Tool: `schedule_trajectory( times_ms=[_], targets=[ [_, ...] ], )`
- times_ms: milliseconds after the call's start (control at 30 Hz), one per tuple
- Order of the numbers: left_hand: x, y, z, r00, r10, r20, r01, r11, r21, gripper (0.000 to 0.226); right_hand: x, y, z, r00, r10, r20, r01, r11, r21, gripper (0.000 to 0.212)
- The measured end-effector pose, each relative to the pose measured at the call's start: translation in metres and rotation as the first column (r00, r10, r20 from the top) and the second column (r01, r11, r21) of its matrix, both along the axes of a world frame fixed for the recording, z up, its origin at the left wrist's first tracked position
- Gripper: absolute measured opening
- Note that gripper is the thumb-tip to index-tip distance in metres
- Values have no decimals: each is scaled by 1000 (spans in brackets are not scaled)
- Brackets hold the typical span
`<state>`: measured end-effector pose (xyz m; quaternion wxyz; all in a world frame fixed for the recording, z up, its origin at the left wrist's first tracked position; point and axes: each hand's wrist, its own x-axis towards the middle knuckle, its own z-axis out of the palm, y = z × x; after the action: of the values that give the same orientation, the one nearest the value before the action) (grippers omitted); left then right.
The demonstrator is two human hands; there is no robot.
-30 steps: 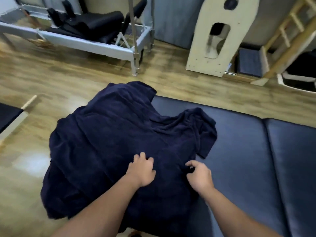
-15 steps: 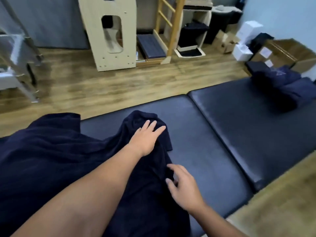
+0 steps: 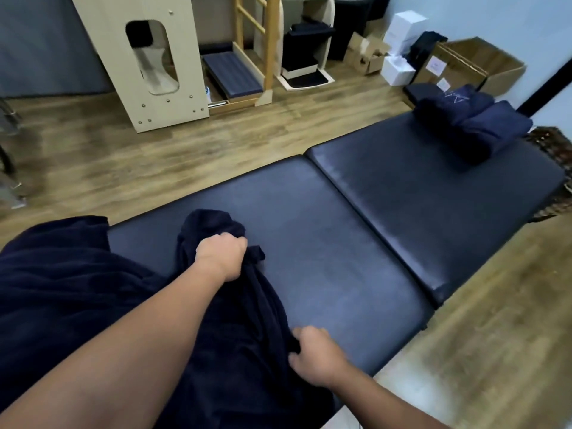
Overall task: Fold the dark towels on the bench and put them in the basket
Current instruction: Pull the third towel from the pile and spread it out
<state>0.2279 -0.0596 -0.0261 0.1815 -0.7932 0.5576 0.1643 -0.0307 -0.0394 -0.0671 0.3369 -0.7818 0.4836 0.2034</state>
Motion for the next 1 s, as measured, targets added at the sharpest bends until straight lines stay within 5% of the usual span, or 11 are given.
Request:
schedule_trajectory(
  times_ms=[133, 267, 433, 1000],
  targets=[
    [-15, -6, 17, 983, 181, 15, -171, 949, -263, 34, -21, -35, 31, 981, -191, 26, 191, 942, -276, 22],
    [-47, -36, 32, 905, 348, -246, -411, 864, -289, 20, -56, -85, 55, 933, -332, 140, 359, 830, -427, 17],
    [-88, -81, 33, 790, 381, -480, -566, 754, -334, 13, -92, -128, 64, 926, -340, 163, 375, 789, -487, 9],
    [-290, -343, 61, 863, 153, -481, -432, 717, -547, 22, -295, -385, 97, 776, -506, 376, 630, 590, -504, 23]
  ],
)
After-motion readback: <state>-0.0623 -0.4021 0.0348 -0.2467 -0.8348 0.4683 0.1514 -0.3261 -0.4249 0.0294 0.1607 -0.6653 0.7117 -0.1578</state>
